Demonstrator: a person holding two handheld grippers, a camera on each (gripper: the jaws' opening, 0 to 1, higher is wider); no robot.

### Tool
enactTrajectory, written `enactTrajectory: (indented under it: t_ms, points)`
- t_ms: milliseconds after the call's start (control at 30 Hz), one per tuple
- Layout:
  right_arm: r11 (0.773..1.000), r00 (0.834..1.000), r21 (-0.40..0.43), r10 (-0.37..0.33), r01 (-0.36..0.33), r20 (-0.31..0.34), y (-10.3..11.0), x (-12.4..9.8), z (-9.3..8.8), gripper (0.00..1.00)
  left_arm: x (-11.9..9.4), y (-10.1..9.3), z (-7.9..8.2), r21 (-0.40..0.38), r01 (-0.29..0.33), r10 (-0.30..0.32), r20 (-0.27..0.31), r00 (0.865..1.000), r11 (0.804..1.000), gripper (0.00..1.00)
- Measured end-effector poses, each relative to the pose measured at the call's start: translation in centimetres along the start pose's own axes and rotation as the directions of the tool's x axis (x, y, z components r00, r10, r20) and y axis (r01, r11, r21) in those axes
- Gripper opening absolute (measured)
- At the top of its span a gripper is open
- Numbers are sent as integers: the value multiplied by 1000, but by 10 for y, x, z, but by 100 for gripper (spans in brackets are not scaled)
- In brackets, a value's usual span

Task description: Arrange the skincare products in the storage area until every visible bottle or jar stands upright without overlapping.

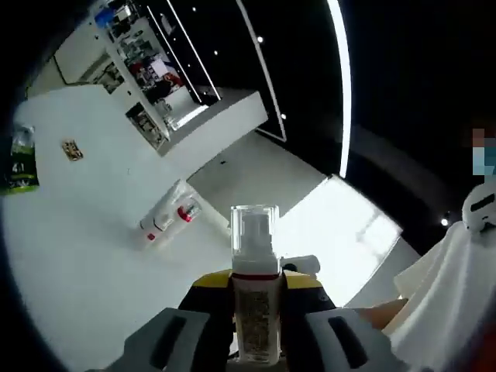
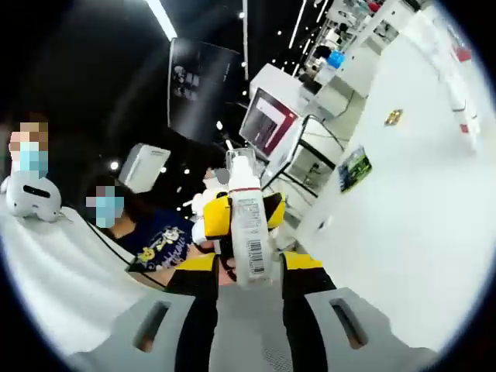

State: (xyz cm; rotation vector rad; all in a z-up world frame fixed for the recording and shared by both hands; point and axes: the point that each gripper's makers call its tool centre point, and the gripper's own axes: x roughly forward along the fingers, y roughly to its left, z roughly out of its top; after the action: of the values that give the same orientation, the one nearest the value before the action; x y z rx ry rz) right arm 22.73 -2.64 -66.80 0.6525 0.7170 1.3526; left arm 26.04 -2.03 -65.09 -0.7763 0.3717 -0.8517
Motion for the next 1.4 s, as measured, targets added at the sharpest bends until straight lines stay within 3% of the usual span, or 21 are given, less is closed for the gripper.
enactTrajectory:
  t_ms: [133, 267, 533, 667, 767, 833, 967, 1067, 1133, 1200, 1233, 1267, 1400]
  points:
    - [994, 996, -77, -74, 77, 42, -6, -7, 14, 34, -1, 9, -6, 203, -68, 77, -36, 996, 977, 22]
    - [973, 987, -193, -108, 129, 115, 0, -9, 36, 34, 1, 13, -19, 273, -75, 102, -87, 991, 959, 22]
    - [887, 977, -416, -215, 198, 8, 3, 6, 30, 33, 11, 1, -37, 361, -10, 74, -165, 984, 933, 22]
    - [900, 974, -388, -226, 197, -28, 2, 13, 22, 20, 13, 1, -42, 401, 3, 84, -199, 976, 916, 22]
    - [884, 968, -416, -249, 213, -32, 0, 10, 19, 20, 13, 1, -43, 407, 12, 79, -207, 975, 913, 23]
    - [904, 973, -375, -232, 207, -21, 1, 9, 20, 19, 12, 0, -45, 406, 28, 69, -223, 972, 913, 23]
    - [880, 970, -428, -243, 208, -28, 3, 5, 18, 18, 14, -1, -48, 431, 49, 62, -239, 969, 901, 23]
    - [873, 968, -437, -251, 217, -20, 2, 3, 19, 18, 16, -1, -48, 422, 52, 55, -239, 969, 905, 23]
    - [873, 968, -436, -249, 220, -11, 2, 2, 22, 18, 18, -2, -46, 445, 63, 44, -226, 973, 894, 23]
    - [867, 968, -447, -250, 222, -3, 2, 2, 24, 18, 19, -3, -44, 440, 66, 35, -218, 975, 896, 23]
    - [848, 970, -486, -244, 213, 0, 4, 3, 26, 18, 19, -4, -43, 450, 70, 31, -214, 976, 890, 23]
    - [843, 969, -493, -247, 213, -4, 6, 3, 26, 19, 19, -4, -41, 473, 76, 30, -213, 977, 878, 23]
    - [862, 972, -462, -235, 209, 0, 3, 4, 29, 19, 19, -4, -39, 442, 83, 16, -216, 976, 893, 22]
